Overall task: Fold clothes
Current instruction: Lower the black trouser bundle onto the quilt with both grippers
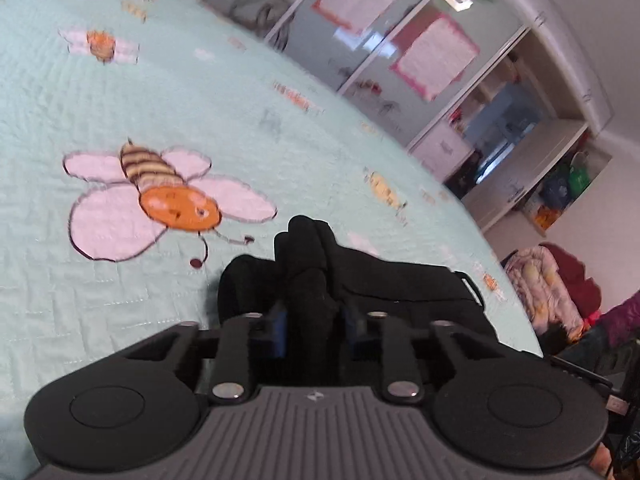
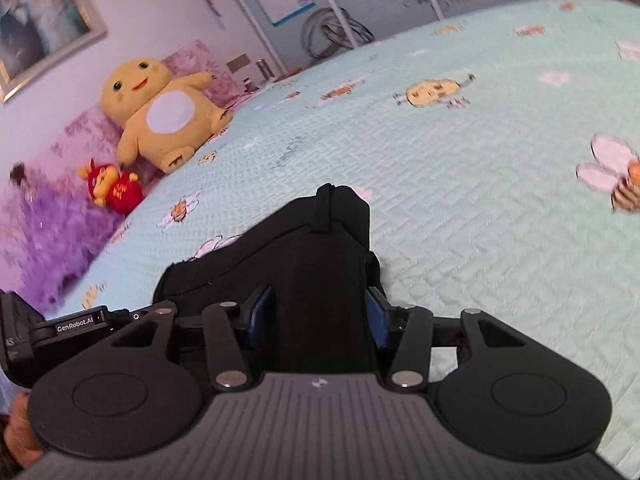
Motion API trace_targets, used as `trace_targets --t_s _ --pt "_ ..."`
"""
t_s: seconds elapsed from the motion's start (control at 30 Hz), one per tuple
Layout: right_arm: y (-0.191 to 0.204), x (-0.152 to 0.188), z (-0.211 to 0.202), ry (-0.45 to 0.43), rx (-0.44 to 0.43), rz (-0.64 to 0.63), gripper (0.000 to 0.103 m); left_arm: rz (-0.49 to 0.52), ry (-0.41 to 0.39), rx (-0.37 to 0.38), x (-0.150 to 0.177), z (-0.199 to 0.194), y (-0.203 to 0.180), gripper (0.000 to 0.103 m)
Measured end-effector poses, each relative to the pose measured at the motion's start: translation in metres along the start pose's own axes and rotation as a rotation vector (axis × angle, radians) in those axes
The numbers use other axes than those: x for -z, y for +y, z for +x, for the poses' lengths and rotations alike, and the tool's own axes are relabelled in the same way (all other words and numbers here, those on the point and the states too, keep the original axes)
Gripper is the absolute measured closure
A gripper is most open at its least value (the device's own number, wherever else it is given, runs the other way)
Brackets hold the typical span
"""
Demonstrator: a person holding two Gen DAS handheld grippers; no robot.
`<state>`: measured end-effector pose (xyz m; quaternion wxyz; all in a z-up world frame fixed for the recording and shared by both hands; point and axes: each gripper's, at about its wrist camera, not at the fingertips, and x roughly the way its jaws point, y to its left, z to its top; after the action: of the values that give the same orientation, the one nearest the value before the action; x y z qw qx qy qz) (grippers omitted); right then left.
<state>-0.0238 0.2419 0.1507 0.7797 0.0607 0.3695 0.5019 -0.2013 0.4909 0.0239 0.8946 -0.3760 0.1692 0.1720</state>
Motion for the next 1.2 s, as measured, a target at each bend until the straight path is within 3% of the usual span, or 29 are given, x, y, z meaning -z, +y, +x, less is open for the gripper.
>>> trace_targets --t_s 0.13,0.17,0.23,0.3,0.4,0.5,0.53,0.57,0.63,0.67,0.73,0.8,0.87,0.9,0.93,1.0,1.07,1.1,1.13,1.2 --pt "-0.002 0.003 0.003 -0.015 -0.074 -0.032 0.055 0.03 -0.068 -0.056 0.009 -0.019 -0.003 0.082" --pt "-0.005 0.004 0.009 0.007 -0.064 -0.022 0.054 0.045 -0.03 -0.091 0.01 -0.007 -0.002 0.079" --pt "-0.009 0.006 0.022 0.056 -0.016 0.003 0.042 0.039 0.009 -0.115 0.01 0.009 0.003 0.071" --pt "-0.011 0.004 0.019 0.057 0.005 0.032 0.037 0.015 0.009 -0.104 0.007 0.007 0.006 0.063" --pt "-0.004 0.004 -0.001 0.001 0.044 0.04 0.037 -0.016 -0.008 -0.108 0.004 -0.004 0.006 0.061" --pt "0.009 0.012 -0.038 -0.124 0.094 0.057 0.037 0.004 -0.148 -0.22 0.003 -0.035 -0.009 0.057" --pt "0.01 0.016 -0.041 -0.118 0.073 0.073 0.037 0.017 -0.199 -0.247 0.005 -0.047 -0.015 0.057" --pt "0.012 0.021 -0.044 -0.113 0.053 0.089 0.037 0.033 -0.24 -0.245 0.006 -0.058 -0.023 0.057" --pt "0.015 0.03 -0.05 -0.101 0.011 0.12 0.037 0.081 -0.277 -0.161 0.013 -0.076 -0.041 0.056" --pt "0.016 0.035 -0.053 -0.095 -0.009 0.136 0.037 0.133 -0.254 -0.109 0.018 -0.077 -0.052 0.051" --pt "0.019 0.044 -0.059 -0.084 -0.05 0.167 0.037 0.258 -0.134 -0.041 0.032 -0.061 -0.072 0.041" --pt "0.021 0.053 -0.065 -0.072 -0.092 0.198 0.037 0.324 -0.051 -0.069 0.044 -0.041 -0.077 0.041" --pt "0.008 0.065 -0.051 -0.025 -0.048 0.231 0.055 0.39 0.033 -0.098 0.055 -0.022 -0.082 0.042" --pt "0.002 0.07 -0.046 -0.024 -0.01 0.232 0.085 0.41 0.067 -0.11 0.058 -0.014 -0.084 0.041" --pt "-0.002 0.073 -0.045 -0.024 0.024 0.232 0.102 0.379 0.073 -0.115 0.053 -0.015 -0.085 0.041" --pt "0.001 0.075 -0.06 -0.035 0.026 0.255 0.099 0.299 0.075 -0.111 0.043 -0.019 -0.08 0.044" --pt "0.011 0.08 -0.087 -0.077 0.014 0.272 0.081 0.281 0.053 -0.13 0.041 -0.032 -0.084 0.052" --pt "0.019 0.084 -0.102 -0.105 0.015 0.266 0.063 0.279 0.039 -0.132 0.041 -0.041 -0.088 0.051" --pt "0.025 0.091 -0.116 -0.126 0.009 0.263 0.052 0.3 0.02 -0.112 0.048 -0.053 -0.095 0.049" --pt "0.035 0.107 -0.135 -0.149 -0.022 0.261 0.046 0.36 0.012 -0.086 0.063 -0.066 -0.102 0.038"
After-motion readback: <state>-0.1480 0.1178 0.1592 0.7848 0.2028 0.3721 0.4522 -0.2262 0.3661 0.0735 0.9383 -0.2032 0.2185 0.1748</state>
